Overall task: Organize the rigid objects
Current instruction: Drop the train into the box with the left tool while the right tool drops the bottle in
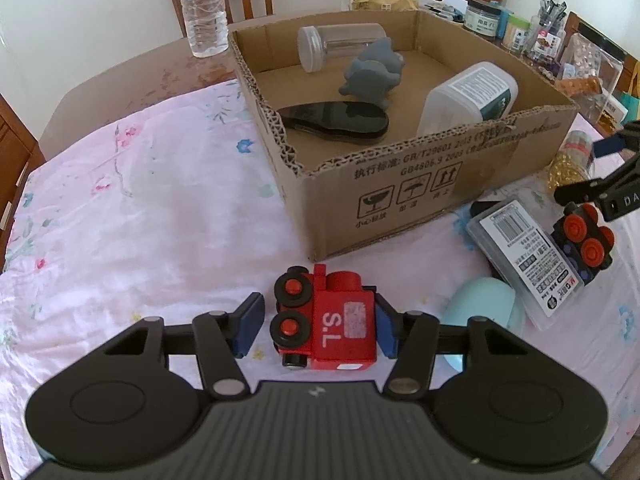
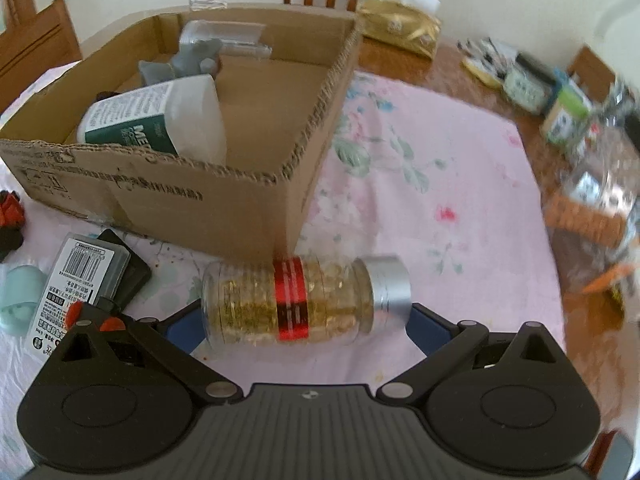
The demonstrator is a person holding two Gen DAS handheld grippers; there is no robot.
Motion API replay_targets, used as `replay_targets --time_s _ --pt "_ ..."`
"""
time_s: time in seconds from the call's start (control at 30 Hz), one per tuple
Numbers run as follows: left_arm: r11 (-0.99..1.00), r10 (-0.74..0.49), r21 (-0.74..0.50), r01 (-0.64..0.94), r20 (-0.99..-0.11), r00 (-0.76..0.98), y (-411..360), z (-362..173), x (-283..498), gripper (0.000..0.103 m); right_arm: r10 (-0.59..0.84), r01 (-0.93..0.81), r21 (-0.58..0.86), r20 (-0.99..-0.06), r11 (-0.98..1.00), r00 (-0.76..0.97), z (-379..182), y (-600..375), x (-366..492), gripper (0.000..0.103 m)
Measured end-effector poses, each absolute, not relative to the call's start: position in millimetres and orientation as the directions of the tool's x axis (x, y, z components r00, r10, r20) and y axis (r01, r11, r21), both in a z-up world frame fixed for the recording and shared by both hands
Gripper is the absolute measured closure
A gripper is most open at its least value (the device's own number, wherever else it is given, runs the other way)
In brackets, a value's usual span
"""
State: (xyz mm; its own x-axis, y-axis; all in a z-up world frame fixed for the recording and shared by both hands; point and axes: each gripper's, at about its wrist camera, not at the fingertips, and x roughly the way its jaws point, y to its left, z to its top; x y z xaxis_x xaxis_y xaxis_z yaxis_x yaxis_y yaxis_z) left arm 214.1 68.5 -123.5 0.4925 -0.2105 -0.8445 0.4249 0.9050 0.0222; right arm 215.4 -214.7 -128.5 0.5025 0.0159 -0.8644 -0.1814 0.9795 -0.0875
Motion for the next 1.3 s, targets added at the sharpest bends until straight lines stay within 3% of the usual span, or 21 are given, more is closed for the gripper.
replay_targets --time_s 0.33,0.8,1.1,1.3 --pt "0.896 -0.235 0.0 0.445 -0.849 0.473 71.6 -121.8 215.1 0.054 -0.014 -0.22 -0.134 -0.88 0.966 0.476 -118.9 -204.1 225.1 0.007" --pt "0.885 -0.249 -0.014 0.465 -0.859 0.447 79.9 -85.9 205.9 0.054 0.024 -0.3 -0.136 -0.881 0.944 0.472 -90.0 -207.1 207.5 0.007" --pt "0.857 -0.343 -0.02 0.515 -0.767 0.542 62.7 -13.8 213.1 0.054 0.101 -0.352 -0.11 -0.843 0.929 0.528 -29.6 -215.0 201.9 0.007" --pt "0.839 -0.359 0.015 0.545 -0.736 0.573 35.0 -13.3 245.7 0.054 0.126 -0.37 -0.124 -0.803 0.921 0.583 -4.2 -210.4 214.5 0.007"
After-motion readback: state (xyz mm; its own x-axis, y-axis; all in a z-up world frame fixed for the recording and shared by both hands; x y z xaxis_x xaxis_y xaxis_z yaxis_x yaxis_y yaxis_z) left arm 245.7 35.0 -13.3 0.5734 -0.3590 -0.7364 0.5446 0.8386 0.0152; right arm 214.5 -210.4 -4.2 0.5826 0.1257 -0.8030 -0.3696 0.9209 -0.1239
